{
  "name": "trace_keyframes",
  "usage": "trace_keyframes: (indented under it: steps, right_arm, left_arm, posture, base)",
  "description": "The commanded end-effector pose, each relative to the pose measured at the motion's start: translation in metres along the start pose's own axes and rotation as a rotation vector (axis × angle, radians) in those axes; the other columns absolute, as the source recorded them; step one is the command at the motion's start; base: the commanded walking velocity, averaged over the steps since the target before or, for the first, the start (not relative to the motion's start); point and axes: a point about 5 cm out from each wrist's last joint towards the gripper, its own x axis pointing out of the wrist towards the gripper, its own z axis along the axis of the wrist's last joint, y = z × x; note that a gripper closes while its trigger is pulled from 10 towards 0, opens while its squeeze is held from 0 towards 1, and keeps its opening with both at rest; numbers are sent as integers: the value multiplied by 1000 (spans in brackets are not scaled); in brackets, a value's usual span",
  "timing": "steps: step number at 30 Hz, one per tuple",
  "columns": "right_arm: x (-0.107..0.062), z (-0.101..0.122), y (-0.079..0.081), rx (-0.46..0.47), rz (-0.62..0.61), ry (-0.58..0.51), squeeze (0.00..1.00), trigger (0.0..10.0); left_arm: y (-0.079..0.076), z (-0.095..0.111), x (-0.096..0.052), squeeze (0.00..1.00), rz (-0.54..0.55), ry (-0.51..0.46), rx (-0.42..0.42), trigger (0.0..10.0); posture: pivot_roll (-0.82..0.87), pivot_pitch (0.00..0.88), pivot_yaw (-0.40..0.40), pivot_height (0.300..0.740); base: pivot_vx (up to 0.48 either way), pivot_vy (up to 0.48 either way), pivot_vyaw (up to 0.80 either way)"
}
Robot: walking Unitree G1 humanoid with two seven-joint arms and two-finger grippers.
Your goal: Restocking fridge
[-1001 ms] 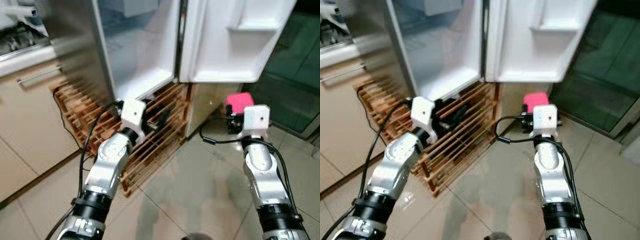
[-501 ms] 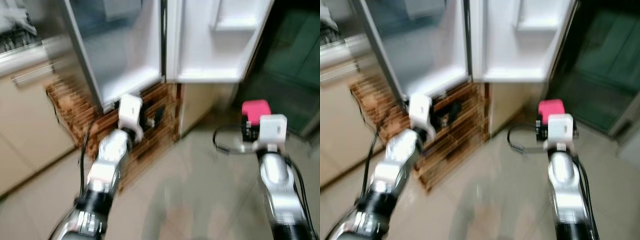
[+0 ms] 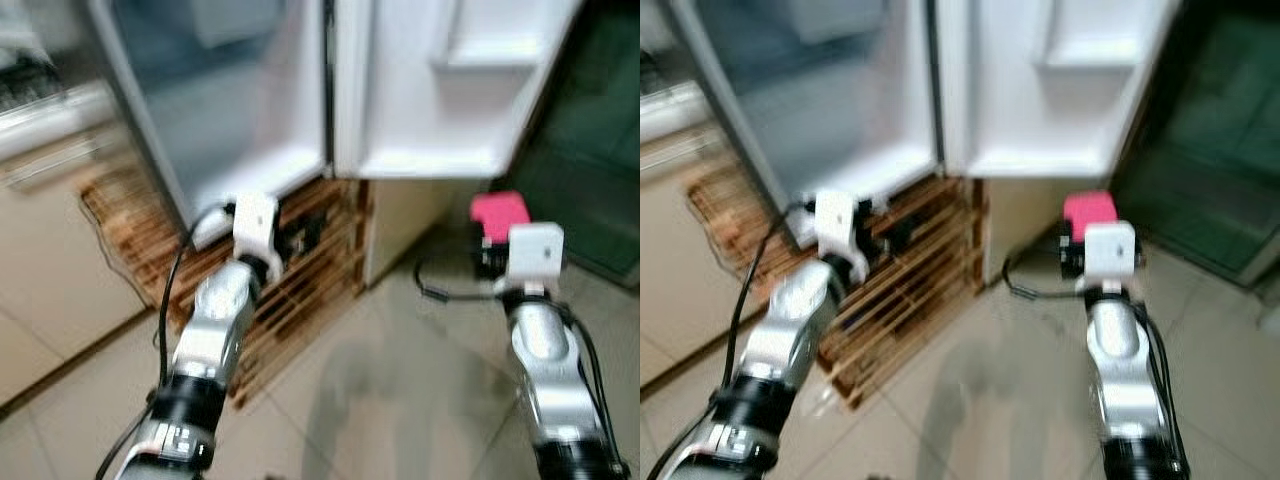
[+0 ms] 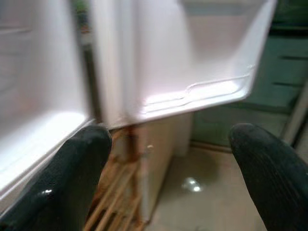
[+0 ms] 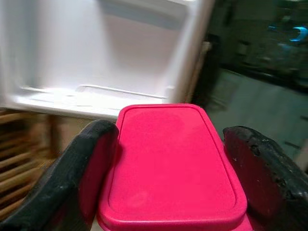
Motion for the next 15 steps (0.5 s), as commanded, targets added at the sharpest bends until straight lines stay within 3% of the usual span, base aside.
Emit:
trace_keyframes:
  steps: [1, 15]
  right_arm:
    - [2, 2, -5, 4, -13, -2, 0, 0]
    - [10, 10, 3, 15, 8, -30, 0, 0]
  left_arm:
    - [-4, 6, 3, 0, -19, -18, 3, 10000]
    - [-6, 8, 2, 0, -49, -28, 3, 10000]
  posture:
    - [-183, 0, 49, 740]
    - [-174, 0, 49, 740]
  base:
    - [480, 0, 0]
    - [480, 0, 0]
